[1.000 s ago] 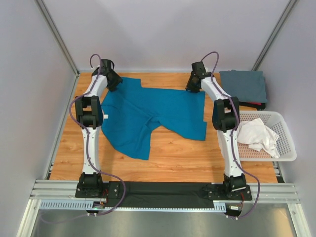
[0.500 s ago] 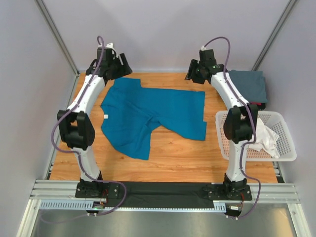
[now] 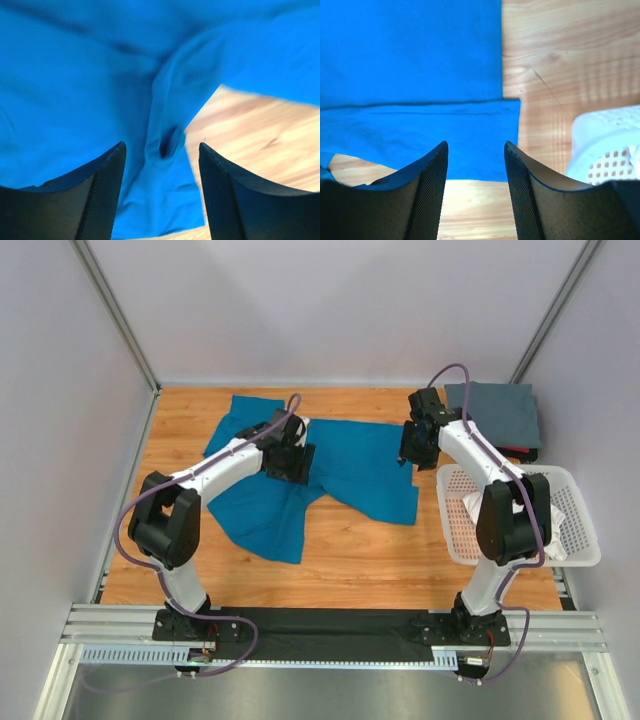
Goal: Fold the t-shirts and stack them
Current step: Flatten the tshirt out
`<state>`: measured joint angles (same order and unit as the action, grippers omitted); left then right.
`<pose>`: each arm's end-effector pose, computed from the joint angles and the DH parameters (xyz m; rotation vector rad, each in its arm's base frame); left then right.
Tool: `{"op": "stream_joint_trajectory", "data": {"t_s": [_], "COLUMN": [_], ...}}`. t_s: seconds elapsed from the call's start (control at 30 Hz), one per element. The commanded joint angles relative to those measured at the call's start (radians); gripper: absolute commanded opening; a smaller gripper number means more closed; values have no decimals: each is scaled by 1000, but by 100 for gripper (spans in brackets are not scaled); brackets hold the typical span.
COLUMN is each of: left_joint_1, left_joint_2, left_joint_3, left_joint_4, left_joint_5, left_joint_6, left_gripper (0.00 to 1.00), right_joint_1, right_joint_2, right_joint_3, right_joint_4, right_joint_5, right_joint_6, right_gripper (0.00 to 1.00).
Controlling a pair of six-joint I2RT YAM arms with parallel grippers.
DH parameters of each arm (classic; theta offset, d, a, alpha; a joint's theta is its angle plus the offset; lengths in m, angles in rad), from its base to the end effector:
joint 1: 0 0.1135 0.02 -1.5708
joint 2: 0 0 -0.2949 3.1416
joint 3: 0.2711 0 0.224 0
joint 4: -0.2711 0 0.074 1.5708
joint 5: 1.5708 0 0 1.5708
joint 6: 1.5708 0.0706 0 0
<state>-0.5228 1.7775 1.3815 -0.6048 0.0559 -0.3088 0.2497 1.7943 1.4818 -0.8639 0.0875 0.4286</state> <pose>0.3279 -0.1935 0.2526 0.3008 2.5996 -0.3766 0.3548 0.0841 0.2585 0.2687 2.7271 0.0690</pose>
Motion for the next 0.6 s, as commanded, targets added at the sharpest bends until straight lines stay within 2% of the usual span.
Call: {"op": "stream_joint_trajectory", "data": {"t_s": [0.0, 0.13, 0.4, 0.57], "left_joint_1": [-34, -66, -82, -82], "left_joint_2": [-93, -86, -56, -47], "left_joint_3": [-83, -188, -164, -167], "left_joint_4": [-20, 65, 69, 128], "left_joint_5": [-105, -123, -229, -220], "left_joint_6": [1, -24, -7, -18], "left_gripper": [66, 65, 62, 61], "right_joint_1": [-1, -1, 0, 0], "right_joint_2": [-84, -70, -75, -62], "right_joint_3": [-18, -51, -75, -72], "right_joint_4": [3, 16, 40, 39], "right_joint_5": [64, 49, 23, 20], "right_joint_6": [-7, 10, 32, 33], "right_gripper": [51, 50, 48, 47]}}
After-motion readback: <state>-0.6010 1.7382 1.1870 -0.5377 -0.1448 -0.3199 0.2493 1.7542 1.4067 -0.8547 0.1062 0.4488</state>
